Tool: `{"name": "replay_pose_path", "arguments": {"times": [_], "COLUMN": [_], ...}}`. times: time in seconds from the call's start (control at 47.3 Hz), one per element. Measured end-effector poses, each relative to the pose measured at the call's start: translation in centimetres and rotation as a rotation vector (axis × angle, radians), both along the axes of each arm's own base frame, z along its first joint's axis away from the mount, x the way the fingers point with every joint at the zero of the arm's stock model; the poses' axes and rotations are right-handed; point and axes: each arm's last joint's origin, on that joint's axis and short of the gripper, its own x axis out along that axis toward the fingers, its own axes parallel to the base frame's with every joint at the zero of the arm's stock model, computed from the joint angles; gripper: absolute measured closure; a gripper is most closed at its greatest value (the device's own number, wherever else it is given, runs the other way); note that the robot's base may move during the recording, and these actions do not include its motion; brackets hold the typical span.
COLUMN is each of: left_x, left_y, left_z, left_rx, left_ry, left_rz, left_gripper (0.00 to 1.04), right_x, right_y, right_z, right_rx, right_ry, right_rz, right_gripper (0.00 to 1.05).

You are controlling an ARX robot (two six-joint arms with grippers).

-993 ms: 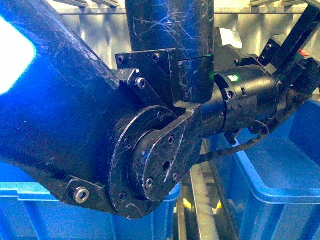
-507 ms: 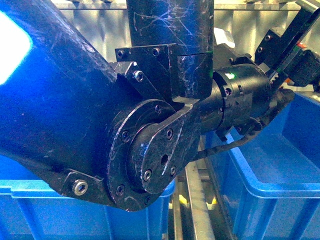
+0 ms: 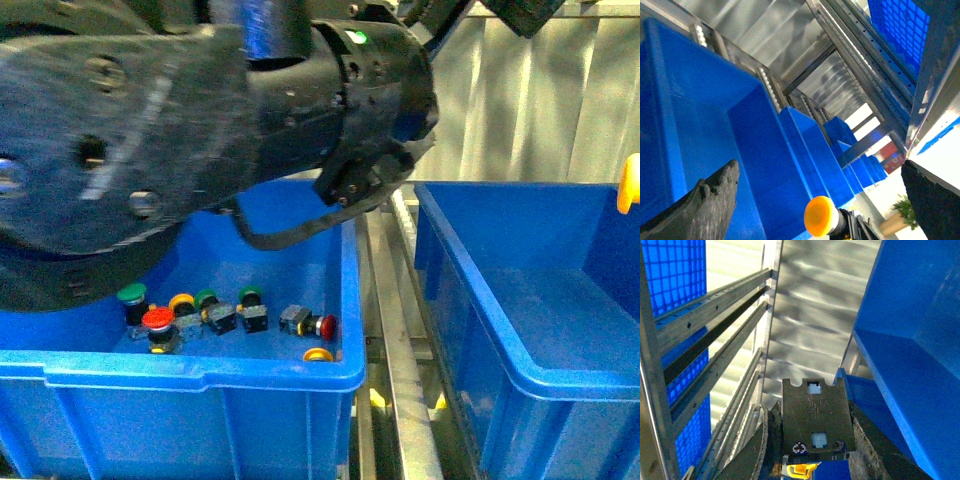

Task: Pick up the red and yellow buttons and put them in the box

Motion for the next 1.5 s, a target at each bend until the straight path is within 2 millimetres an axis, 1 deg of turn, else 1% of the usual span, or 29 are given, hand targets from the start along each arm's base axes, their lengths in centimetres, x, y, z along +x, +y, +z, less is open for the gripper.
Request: {"name": "replay_pose_path", "arguments": {"times": [0.085, 0.169, 0.19, 0.254, 0.275, 0.338, 0.359, 0.423, 0.465, 0.486, 0.507, 0.528, 0.55, 0.571, 0.634, 0.655, 0.698, 0.761, 0.846, 0.888, 0.909, 0.93, 1.078, 1.416, 1.459, 1.501], "left_x": [-1.3, -3.1, -3.3, -4.7, -5.0, -6.6, -6.9, -8.8, -10.9, -11.7, -13.0, -13.8, -14.2, -15.0, -17.3, -18.0, -20.1, -21.5, -22.4, -22.6, -22.6, -22.6, -22.7, -22.6, -22.6, -22.6], "left_y": [1.7, 4.1, 4.4, 6.5, 6.8, 8.8, 9.1, 10.6, 12.1, 12.8, 14.0, 14.8, 15.1, 15.8, 17.5, 17.9, 18.8, 19.6, 20.5, 20.8, 20.8, 20.8, 21.2, 22.2, 22.6, 23.2], "left_z": [0.1, 0.1, 0.1, 0.1, 0.1, -0.1, -0.1, -0.4, -1.0, -1.5, -2.4, -3.0, -3.4, -4.0, -6.2, -6.9, -9.0, -10.8, -11.7, -12.6, -13.0, -13.4, -13.3, -13.4, -13.5, -13.5], "left_rx": [0.04, 0.08, 0.084, 0.105, 0.109, 0.141, 0.147, 0.201, 0.383, 0.45, 0.537, 0.605, 0.622, 0.673, 0.757, 0.781, 0.828, 0.853, 0.808, 0.791, 0.793, 0.794, 0.795, 0.801, 0.803, 0.807], "left_ry": [-0.006, -0.018, -0.019, -0.026, -0.026, -0.032, -0.033, -0.036, -0.013, -0.007, 0.005, 0.001, 0.007, -0.001, -0.001, -0.005, -0.008, -0.023, -0.071, -0.084, -0.083, -0.081, -0.099, -0.096, -0.104, -0.089], "left_rz": [0.039, 0.105, 0.114, 0.181, 0.192, 0.262, 0.275, 0.359, 0.585, 0.651, 0.735, 0.782, 0.8, 0.827, 0.866, 0.869, 0.857, 0.828, 0.865, 0.892, 0.89, 0.885, 0.876, 0.874, 0.843, 0.874], "left_gripper": [0.08, 0.08, 0.08, 0.08, 0.08, 0.08, 0.08, 0.09, 0.19, 0.22, 0.28, 0.31, 0.33, 0.37, 0.48, 0.51, 0.62, 0.72, 0.87, 0.98, 1.01, 1.03, 1.02, 1.02, 1.02, 1.02], "right_x": [-0.1, -0.4, -0.5, -0.7, -0.8, -1.0, -1.1, -1.2, -1.4, -1.4, -1.4, -1.4, -1.5, -1.5, -1.7, -1.8, -2.0, -2.1, -2.4, -2.6, -2.8, -2.8, -3.2, -4.0, -4.1, -4.3], "right_y": [0.0, -0.1, -0.1, -0.1, 0.0, 0.2, 0.3, 0.6, 0.8, 1.0, 1.1, 1.2, 1.2, 1.3, 1.2, 1.3, 1.5, 1.9, 2.1, 2.3, 2.5, 2.7, 3.5, 4.4, 4.6, 4.8], "right_z": [0.1, 0.4, 0.5, 0.8, 0.8, 1.0, 1.1, 1.2, 1.3, 1.3, 1.3, 1.3, 1.3, 1.4, 1.5, 1.6, 1.7, 1.8, 2.0, 2.1, 2.2, 2.2, 2.3, 2.5, 2.5, 2.4], "right_rx": [-0.023, -0.046, -0.051, -0.072, -0.079, -0.103, -0.111, -0.143, -0.162, -0.176, -0.181, -0.186, -0.195, -0.198, -0.205, -0.211, -0.223, -0.235, -0.249, -0.255, -0.262, -0.268, -0.314, -0.35, -0.354, -0.356], "right_ry": [0.012, 0.016, 0.016, 0.014, 0.014, 0.015, 0.014, 0.012, 0.013, 0.014, 0.015, 0.017, 0.018, 0.019, 0.018, 0.016, 0.015, 0.015, 0.016, 0.017, 0.017, 0.018, 0.017, 0.029, 0.03, 0.033], "right_rz": [-0.004, -0.009, -0.01, -0.015, -0.015, -0.019, -0.016, -0.009, -0.004, 0.0, 0.003, 0.005, 0.002, 0.0, -0.014, -0.019, -0.013, -0.003, -0.015, -0.024, -0.024, -0.024, -0.02, -0.068, -0.073, -0.072], "right_gripper": [0.78, 0.78, 0.78, 0.78, 0.78, 0.78, 0.78, 0.78, 0.78, 0.78, 0.78, 0.78, 0.78, 0.78, 0.78, 0.78, 0.78, 0.78, 0.78, 0.78, 0.78, 0.78, 0.78, 0.78, 0.78, 0.78]}}
